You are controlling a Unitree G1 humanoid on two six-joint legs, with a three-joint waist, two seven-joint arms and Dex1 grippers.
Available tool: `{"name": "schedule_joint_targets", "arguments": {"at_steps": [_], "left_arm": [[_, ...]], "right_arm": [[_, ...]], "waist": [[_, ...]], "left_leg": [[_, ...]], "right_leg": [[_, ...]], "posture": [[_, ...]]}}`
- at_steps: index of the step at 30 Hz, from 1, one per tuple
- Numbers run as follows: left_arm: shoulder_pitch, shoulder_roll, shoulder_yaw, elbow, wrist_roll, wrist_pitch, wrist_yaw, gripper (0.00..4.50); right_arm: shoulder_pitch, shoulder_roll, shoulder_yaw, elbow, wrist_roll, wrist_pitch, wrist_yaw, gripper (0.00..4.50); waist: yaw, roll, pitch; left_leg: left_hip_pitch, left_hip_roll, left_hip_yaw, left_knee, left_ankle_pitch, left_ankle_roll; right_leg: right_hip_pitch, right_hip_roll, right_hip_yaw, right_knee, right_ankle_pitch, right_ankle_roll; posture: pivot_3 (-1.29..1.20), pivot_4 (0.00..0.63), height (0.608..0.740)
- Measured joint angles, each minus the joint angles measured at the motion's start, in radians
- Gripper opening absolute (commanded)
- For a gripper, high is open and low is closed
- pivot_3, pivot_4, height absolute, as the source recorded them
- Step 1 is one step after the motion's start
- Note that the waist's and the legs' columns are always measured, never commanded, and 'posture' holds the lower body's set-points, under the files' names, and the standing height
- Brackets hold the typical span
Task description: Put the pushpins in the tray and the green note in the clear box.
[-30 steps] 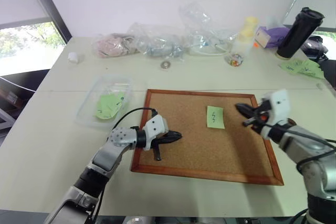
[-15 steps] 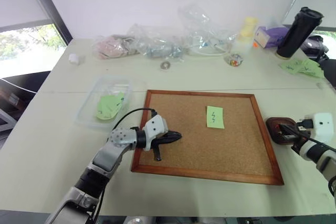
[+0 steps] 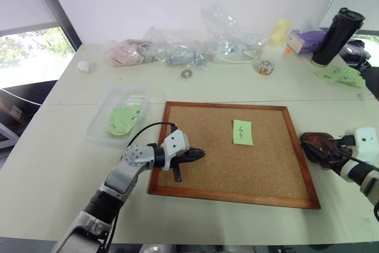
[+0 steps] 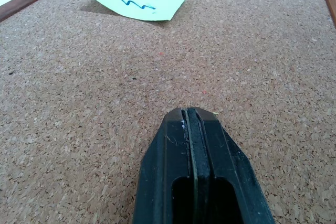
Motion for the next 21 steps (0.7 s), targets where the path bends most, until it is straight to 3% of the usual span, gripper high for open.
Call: {"name": "schedule_joint_targets", "arguments": {"at_steps": [3,9,21], "left_arm": [[-0.002,0.000,-0.001,0.000,0.000,0.000,0.000,0.00],[-0.007,-0.001,-0.001,0.002,0.000,0.000,-0.002,0.00],[0.007,0.002,0.001,-0.017,0.001,0.005,0.011,0.00]], "right_arm": [[-0.050,-0.011,0.052,-0.070,0.038,0.038,0.019,4.45],[-0.197,-0.004,0.302,-0.124,0.050,0.072,0.066,4.45],[-0.290,-0.028,0.530,0.090,-0.114,-0.061,0.169,4.45]], "waist": [[0.002,0.000,0.000],[0.003,0.001,0.000],[0.000,-0.001,-0.001]], "left_leg": [[0.000,0.000,0.000,0.000,0.000,0.000],[-0.001,0.000,0.000,0.000,0.000,0.000],[0.000,0.000,-0.001,0.000,0.000,0.000]], "right_leg": [[0.000,0.000,0.000,0.000,0.000,0.000],[0.000,0.000,-0.001,0.000,0.000,0.000],[0.000,0.000,-0.001,0.000,0.000,0.000]], "posture": [[0.00,0.150,0.740],[0.00,0.150,0.740],[0.00,0.150,0.740]]}}
